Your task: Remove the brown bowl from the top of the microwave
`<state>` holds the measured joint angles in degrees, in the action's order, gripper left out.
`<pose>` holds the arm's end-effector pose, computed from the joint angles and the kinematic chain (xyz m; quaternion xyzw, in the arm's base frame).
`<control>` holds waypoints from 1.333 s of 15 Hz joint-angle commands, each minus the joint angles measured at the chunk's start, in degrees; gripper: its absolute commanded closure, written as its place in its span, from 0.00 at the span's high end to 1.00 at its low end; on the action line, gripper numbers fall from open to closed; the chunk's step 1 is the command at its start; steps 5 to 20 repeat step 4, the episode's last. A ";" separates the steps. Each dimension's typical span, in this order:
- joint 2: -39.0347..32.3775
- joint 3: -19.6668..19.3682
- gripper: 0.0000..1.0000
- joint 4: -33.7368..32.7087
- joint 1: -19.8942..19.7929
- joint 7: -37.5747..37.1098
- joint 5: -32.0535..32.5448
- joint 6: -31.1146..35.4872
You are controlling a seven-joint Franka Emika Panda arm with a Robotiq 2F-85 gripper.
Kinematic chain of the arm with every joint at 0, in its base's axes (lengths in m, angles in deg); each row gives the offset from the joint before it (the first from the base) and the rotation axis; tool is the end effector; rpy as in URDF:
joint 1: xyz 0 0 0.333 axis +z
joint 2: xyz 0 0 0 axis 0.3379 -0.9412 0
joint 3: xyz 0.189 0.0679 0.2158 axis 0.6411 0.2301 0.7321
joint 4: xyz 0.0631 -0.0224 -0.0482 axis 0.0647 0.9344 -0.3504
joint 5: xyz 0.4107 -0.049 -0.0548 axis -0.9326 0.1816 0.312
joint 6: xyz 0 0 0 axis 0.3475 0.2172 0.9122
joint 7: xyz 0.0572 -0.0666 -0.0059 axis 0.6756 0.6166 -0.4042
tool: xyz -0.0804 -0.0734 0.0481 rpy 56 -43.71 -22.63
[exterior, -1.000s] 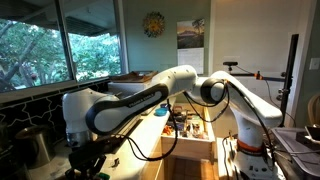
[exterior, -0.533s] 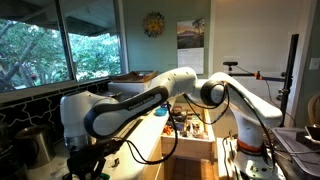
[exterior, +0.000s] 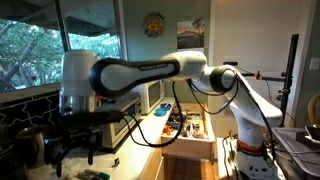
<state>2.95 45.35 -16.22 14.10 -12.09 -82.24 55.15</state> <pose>0.5646 0.5288 0.4637 -0.9768 0.1805 -0.0073 0.1148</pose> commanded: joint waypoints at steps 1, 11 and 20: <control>12.94 -0.42 1.00 12.27 -0.53 -8.07 -0.45 8.70; 11.01 0.07 1.00 6.95 -0.03 -5.70 0.35 8.40; 11.01 0.07 1.00 6.95 -0.03 -5.70 0.35 8.40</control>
